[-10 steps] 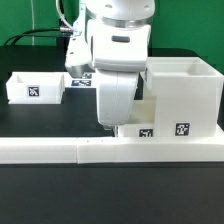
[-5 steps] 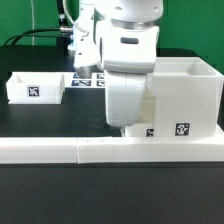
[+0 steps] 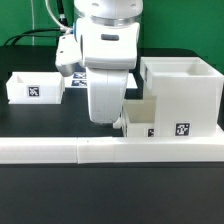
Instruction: Assemble drawer
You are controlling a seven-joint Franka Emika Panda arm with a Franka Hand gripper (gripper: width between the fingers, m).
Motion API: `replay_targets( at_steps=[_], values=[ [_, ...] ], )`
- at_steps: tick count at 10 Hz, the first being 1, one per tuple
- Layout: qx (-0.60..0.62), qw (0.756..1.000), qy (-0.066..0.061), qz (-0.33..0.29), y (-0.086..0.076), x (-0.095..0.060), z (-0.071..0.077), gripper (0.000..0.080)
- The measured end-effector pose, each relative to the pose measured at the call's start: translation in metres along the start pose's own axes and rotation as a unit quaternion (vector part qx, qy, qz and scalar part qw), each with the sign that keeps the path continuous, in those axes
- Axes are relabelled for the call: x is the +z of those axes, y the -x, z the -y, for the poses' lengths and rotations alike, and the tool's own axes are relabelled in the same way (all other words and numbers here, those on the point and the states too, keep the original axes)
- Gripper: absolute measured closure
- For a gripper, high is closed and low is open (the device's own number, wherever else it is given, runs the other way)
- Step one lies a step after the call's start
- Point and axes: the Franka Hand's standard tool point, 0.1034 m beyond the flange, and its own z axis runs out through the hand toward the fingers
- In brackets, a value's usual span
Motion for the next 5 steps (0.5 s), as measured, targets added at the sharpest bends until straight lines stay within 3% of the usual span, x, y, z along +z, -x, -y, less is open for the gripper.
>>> replay_targets(
  at_steps=[2,5],
  values=[
    [0.008,1.0,-0.008,-0.001,-0.007,0.007,0.012,0.015],
    [0.034,0.999,-0.013,0.001,-0.018,0.011,0.014,0.015]
  ],
)
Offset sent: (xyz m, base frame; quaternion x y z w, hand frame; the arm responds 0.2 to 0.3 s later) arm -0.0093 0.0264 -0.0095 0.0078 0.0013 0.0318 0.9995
